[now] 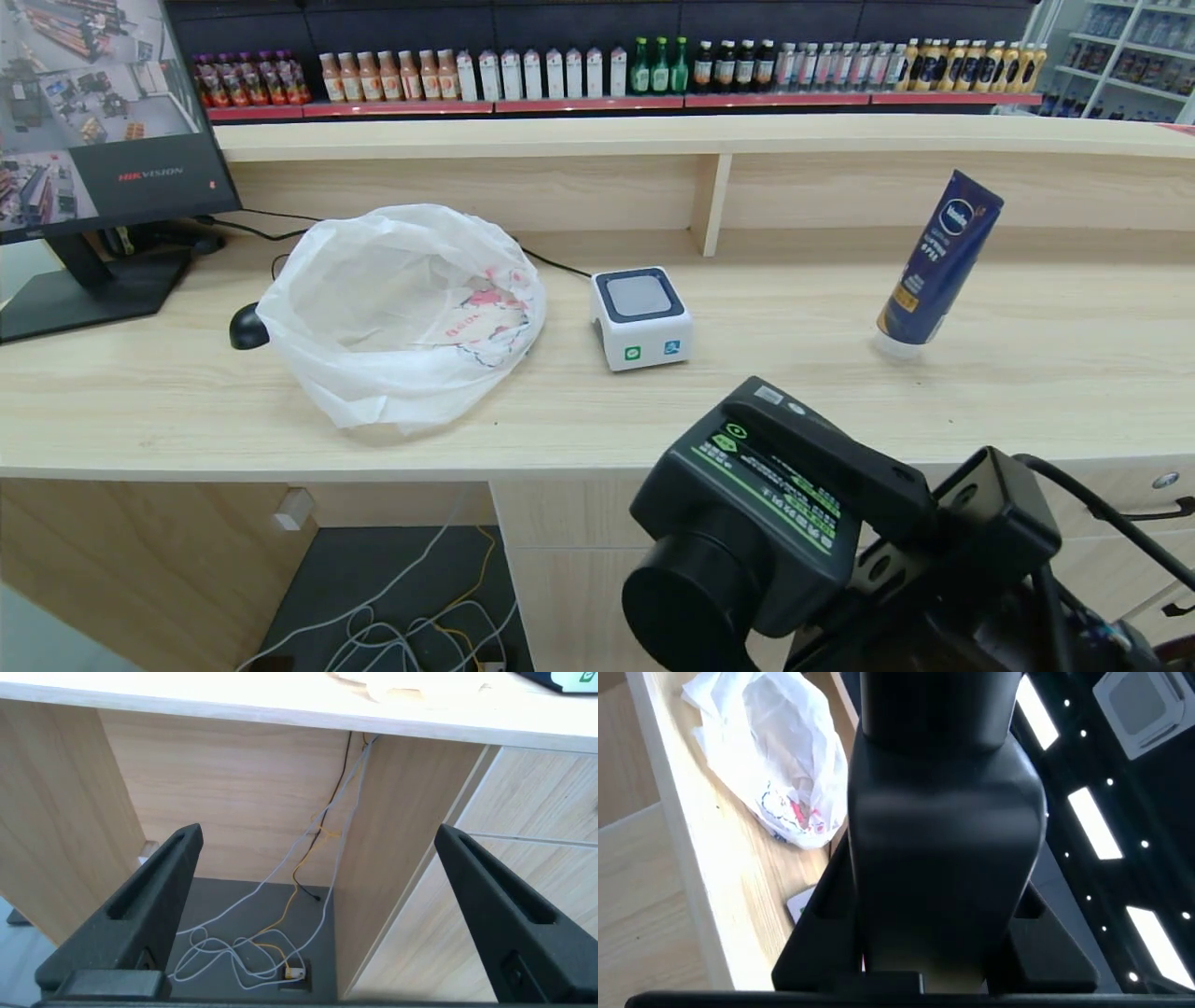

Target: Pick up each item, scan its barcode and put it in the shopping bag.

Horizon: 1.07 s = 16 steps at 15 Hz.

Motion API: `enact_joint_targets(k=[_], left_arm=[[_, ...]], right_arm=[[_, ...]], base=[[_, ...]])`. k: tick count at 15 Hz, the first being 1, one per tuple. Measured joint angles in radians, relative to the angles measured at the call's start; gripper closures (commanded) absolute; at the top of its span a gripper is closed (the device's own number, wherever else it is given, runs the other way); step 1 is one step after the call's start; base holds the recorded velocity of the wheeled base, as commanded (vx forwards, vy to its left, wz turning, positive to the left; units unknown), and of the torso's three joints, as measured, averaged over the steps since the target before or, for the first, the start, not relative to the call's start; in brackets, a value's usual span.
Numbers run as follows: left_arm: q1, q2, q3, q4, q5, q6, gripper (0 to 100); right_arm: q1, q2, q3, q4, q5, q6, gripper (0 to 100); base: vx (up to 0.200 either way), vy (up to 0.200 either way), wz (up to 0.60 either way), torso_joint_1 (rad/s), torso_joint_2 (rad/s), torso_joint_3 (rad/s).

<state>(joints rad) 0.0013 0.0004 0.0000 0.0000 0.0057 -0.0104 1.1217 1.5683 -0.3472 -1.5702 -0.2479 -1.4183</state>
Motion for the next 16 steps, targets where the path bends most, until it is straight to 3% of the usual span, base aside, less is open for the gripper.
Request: enact_joint_targets(k=[10,16], left_arm=[[0.0,0.0,0.0,0.0,0.0,0.0,0],[0.0,0.0,0.0,0.0,0.0,0.0,0]], right_arm=[[0.001,0.01,-0.009,0.0,-0.002,0.011,100],[-0.033,0.01,-0.02,0.0,-0.04,0.157,100]], base=[[0.0,0.0,0.0,0.0,0.0,0.0],[0.0,0.0,0.0,0.0,0.0,0.0]])
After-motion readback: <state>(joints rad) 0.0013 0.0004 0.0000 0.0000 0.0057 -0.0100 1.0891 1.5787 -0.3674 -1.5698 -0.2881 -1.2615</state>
